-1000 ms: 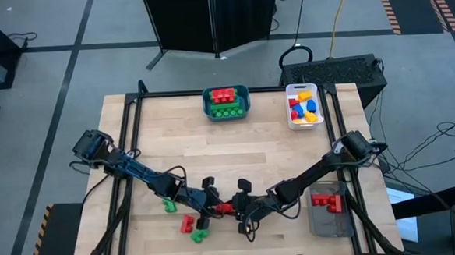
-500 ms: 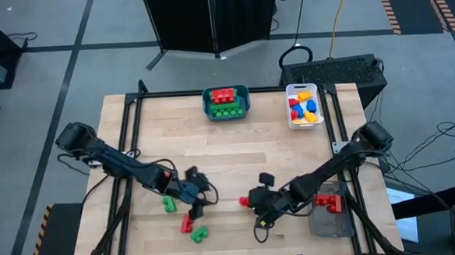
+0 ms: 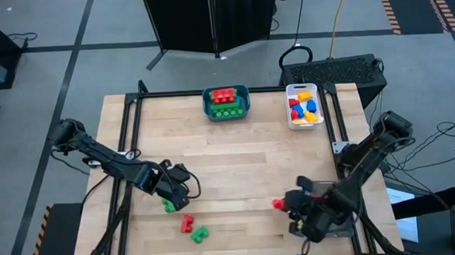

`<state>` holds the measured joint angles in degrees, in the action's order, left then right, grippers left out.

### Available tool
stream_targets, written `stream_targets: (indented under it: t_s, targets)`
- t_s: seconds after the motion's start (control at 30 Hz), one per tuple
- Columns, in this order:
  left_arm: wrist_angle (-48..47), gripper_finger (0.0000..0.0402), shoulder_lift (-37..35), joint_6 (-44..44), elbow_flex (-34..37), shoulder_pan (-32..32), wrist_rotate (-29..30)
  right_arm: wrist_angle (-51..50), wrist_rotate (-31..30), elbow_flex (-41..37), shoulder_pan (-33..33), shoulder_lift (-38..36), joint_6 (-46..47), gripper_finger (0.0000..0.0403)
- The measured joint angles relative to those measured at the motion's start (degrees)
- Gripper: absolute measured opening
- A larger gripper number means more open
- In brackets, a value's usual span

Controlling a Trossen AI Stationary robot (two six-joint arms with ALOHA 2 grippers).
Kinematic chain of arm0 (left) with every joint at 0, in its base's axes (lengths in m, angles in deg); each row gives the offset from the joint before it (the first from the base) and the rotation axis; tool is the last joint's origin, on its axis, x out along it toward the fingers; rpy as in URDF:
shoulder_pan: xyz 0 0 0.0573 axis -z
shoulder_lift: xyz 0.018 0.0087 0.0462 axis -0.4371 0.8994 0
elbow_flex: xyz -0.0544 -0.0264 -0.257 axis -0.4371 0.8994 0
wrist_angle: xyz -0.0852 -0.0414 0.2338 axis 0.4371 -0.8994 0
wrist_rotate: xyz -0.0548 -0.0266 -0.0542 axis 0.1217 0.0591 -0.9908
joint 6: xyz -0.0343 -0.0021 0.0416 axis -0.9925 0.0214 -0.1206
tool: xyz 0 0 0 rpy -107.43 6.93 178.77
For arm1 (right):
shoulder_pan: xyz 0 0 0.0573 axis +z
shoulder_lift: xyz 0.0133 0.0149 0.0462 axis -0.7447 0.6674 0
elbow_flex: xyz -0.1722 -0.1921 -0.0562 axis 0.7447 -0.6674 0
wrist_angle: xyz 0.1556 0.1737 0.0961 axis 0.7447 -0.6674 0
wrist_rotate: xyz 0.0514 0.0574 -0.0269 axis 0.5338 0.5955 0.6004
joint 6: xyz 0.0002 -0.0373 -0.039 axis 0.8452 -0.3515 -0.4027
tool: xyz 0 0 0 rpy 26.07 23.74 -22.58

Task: Sort blocks by size
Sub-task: Put the two stud red game piece into the black transparent bin

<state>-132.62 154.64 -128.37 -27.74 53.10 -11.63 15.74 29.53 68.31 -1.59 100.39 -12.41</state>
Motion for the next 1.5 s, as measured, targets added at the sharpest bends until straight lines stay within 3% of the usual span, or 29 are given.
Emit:
stream_targets:
  t_s: [0.2,0.33,1.0,1.27,1.5]
  targets:
    - [-2.9,0.0225,0.0,0.0,0.0,0.1,0.0,-17.9,5.0,0.0,5.4,-0.8,17.3,0.0125]
    - [-3.7,0.0225,0.0,-0.1,0.0,0.1,0.0,-24.3,8.1,0.0,8.8,-0.8,24.3,0.0125]
    - [-9.4,0.0225,0.0,-4.5,0.0,0.1,-0.7,-27.1,8.2,0.0,18.7,-4.9,36.9,0.0119]
    - [-10.2,0.0225,0.0,-4.5,0.0,0.1,-0.7,-28.6,17.1,0.0,21.9,-5.2,43.0,0.0120]
    - [-10.2,0.0225,0.0,-5.9,0.0,0.1,-2.5,-20.1,14.2,0.0,23.4,-4.5,41.2,0.0136]
